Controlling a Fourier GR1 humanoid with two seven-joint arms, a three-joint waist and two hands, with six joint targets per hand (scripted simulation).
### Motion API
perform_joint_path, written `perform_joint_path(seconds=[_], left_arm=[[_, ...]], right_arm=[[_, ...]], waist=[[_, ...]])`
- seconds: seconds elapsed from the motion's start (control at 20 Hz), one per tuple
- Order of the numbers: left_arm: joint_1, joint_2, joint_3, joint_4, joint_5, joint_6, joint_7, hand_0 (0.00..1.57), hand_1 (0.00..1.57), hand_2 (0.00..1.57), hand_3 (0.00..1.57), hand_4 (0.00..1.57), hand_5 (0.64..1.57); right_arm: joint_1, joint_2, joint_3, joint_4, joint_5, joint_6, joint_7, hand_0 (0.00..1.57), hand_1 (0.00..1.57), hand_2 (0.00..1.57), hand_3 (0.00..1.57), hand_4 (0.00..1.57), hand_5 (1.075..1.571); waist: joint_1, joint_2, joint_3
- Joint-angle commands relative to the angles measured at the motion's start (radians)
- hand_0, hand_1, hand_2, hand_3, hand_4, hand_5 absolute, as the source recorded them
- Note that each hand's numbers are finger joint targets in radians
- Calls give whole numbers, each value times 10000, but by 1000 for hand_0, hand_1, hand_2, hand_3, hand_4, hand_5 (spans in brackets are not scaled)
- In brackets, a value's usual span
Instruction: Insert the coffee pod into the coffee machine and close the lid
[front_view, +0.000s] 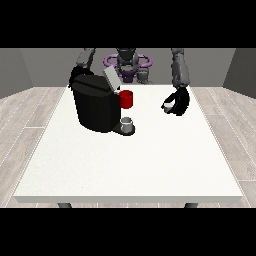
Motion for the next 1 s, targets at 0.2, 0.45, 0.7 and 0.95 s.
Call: perform_joint_path(seconds=[0.2,0.45,0.7,0.95], left_arm=[[-833,651,368,457,0,-547,-928,1317,1317,1430,1407,548,1571],[-1264,-82,-156,-298,-63,-1563,-316,1400,1400,1423,1364,595,1571],[-1761,280,-7,-654,36,-2276,-429,1243,1243,1327,1315,535,1571],[-2919,298,-35,-1090,-106,-2470,-29,1255,1255,1332,1288,556,1571]], right_arm=[[-253,-8,-149,68,-71,-82,-205,0,0,0,0,426,1571],[-4,10,-194,872,-9,-146,55,0,0,0,0,430,1571],[-64,-142,-427,1297,-352,154,136,0,0,0,0,459,1571],[-498,-187,-398,1590,-279,298,-482,0,0,0,0,468,1571]], waist=[[-72,404,-27],[209,-881,-21],[252,-898,-22],[-44,-569,-21]])
